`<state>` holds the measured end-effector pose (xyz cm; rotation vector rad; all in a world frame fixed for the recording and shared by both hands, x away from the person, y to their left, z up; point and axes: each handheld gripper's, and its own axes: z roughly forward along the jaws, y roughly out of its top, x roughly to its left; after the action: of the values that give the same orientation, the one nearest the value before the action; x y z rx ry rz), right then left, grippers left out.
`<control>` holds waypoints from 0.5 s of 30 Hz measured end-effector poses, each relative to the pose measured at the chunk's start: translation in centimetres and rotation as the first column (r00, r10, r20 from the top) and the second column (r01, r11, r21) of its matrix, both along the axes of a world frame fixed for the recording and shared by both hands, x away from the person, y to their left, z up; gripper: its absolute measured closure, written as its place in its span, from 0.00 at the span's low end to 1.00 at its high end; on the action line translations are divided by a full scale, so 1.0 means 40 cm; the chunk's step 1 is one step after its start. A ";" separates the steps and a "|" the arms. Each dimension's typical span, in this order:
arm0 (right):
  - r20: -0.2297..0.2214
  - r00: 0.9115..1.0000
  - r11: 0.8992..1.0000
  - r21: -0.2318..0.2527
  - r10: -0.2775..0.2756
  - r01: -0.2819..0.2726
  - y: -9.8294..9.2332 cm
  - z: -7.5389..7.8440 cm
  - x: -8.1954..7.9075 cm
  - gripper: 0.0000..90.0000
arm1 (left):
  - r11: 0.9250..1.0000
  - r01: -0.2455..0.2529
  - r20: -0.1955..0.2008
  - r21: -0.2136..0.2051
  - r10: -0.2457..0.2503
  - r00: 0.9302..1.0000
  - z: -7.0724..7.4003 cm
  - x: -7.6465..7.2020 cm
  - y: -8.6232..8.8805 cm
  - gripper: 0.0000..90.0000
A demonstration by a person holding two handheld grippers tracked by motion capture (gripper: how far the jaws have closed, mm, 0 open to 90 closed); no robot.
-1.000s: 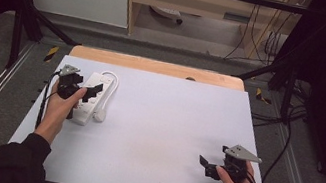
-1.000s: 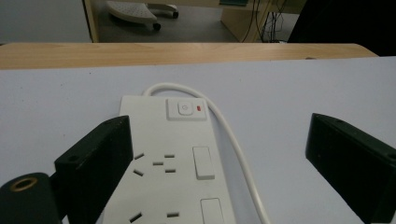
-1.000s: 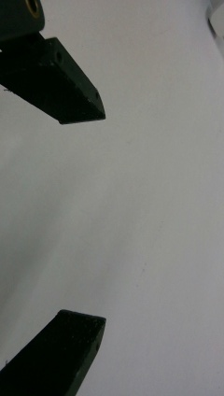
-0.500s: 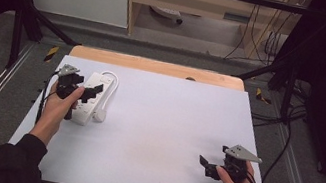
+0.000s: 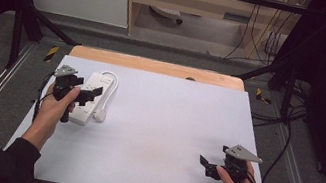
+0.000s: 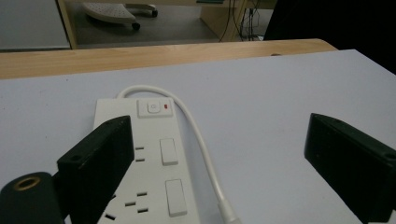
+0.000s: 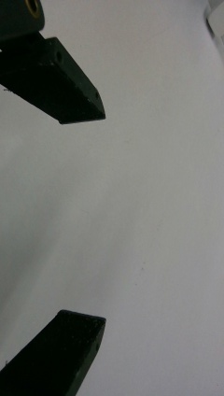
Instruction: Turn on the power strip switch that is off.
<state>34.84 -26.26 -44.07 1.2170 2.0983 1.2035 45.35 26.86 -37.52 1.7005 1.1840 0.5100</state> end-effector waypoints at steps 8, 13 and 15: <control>0.000 1.000 1.000 -0.001 0.001 -0.001 0.000 0.000 0.000 0.04 | 0.999 0.032 0.003 0.008 -0.032 0.999 0.031 -0.046 0.010 0.09; 0.001 1.000 1.000 -0.002 0.002 -0.002 0.000 0.000 0.000 0.04 | 0.998 0.055 0.013 0.019 -0.056 0.998 0.049 -0.080 0.013 0.09; 0.000 1.000 1.000 -0.002 0.001 -0.001 0.000 0.000 -0.001 0.04 | 0.998 0.061 0.017 0.022 -0.061 0.998 0.055 -0.092 0.015 0.09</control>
<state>34.82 -26.27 -44.08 1.2154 2.1002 1.2020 41.67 27.48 -35.31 1.7417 1.1136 0.5013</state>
